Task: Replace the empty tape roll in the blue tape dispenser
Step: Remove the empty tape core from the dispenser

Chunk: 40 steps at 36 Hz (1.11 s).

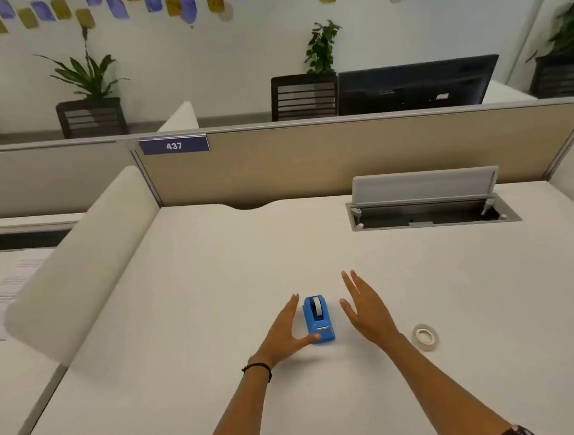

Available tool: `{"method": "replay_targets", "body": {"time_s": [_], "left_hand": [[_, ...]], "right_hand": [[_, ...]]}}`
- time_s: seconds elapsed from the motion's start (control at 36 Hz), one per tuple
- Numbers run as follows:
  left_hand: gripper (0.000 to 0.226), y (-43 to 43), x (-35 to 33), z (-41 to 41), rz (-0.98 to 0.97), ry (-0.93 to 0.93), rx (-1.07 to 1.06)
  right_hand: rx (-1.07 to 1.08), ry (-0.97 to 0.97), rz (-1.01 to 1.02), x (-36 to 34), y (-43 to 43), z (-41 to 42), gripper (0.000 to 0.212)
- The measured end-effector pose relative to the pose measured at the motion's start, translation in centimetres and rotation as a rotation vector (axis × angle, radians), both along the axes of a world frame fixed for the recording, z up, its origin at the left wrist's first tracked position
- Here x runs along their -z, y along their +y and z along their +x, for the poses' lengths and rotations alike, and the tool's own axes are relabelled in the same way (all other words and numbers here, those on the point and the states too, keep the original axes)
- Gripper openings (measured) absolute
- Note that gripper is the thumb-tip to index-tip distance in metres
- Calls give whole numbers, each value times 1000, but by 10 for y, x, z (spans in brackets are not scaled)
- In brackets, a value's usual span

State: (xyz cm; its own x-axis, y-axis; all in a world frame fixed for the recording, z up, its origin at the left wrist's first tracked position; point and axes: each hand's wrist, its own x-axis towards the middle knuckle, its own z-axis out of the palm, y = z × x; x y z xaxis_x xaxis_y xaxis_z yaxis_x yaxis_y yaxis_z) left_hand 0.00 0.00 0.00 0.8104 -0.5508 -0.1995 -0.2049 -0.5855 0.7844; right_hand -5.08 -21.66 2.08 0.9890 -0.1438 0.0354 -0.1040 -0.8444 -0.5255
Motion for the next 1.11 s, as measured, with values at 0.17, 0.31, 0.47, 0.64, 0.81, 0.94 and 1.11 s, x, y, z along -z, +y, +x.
{"method": "replay_targets", "body": {"time_s": [0.17,0.31,0.47,0.64,0.81,0.94,1.11], "left_hand": [[106,-11,12,1,8,66,38],[111,-18,16,10,-35,50,65],[107,-22,28,9,-131,3,19],[103,-24,36,4,-156,-121,-26],[103,-24,41,6,-141,-162,-20],[105,-26,40,7,-124,-183,-30],[103,-26,36,6,-111,-205,-32]], "right_hand": [[-43,132,177,16,10,-1,55],[-136,206,350,29,16,3,57],[-113,225,489,30,20,13,66],[-122,227,484,32,19,13,61],[-158,212,419,25,20,21,55],[-190,192,396,20,21,26,46],[-211,203,336,14,20,30,47]]}}
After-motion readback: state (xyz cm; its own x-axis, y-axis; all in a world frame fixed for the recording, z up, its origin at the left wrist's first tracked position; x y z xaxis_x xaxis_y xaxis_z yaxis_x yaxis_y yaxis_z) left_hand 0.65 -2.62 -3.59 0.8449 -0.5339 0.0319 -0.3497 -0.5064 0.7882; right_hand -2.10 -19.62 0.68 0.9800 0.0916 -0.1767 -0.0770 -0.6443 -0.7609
